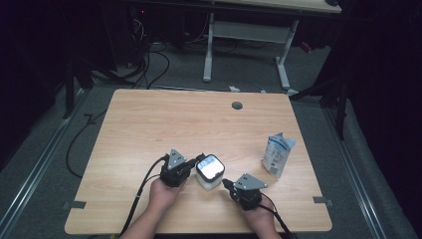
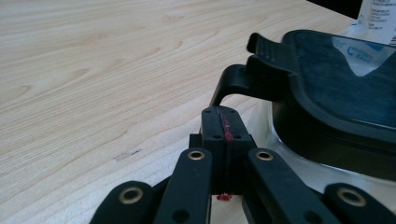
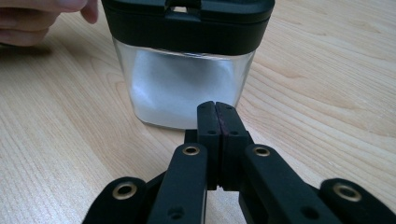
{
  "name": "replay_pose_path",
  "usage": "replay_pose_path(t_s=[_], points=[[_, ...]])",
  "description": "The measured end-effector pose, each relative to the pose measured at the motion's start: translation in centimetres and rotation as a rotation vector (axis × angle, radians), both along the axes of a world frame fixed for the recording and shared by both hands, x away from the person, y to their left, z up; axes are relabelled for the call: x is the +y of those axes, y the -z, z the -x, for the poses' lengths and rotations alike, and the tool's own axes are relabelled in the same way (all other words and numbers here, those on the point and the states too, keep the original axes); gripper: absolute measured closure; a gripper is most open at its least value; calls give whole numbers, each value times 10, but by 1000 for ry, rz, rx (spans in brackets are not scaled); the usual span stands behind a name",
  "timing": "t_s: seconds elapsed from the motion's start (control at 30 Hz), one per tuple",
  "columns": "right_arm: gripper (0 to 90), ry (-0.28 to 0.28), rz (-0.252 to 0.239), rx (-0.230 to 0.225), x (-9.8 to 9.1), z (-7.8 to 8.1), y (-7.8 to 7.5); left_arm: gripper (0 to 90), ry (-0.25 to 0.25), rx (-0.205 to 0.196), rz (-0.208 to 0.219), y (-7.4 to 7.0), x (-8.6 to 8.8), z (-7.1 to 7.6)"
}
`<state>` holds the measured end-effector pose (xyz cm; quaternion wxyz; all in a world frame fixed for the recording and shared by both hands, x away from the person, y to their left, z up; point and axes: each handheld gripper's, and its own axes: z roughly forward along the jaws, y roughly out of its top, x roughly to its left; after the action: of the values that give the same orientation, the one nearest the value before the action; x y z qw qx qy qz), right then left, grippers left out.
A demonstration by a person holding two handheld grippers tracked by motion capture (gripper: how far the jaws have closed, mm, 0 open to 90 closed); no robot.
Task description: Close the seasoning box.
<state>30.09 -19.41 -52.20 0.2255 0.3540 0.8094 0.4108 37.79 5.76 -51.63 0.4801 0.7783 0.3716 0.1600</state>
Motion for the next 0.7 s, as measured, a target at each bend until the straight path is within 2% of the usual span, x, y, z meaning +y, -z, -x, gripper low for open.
replay_pose_path(t_s=[0.1, 0.17, 0.3, 0.7], points=[[894, 3, 3, -1, 0, 0, 0, 900, 4, 3, -1, 0, -2, -7], [894, 4, 3, -5, -1, -1, 0, 900, 2, 1, 13, 0, -3, -9], [894, 8, 3, 1, -2, -1, 0, 900, 10, 6, -1, 1, -7, -12], [894, 19, 0, -1, -4, -2, 1, 900, 29, -1, 2, 0, -21, -24]])
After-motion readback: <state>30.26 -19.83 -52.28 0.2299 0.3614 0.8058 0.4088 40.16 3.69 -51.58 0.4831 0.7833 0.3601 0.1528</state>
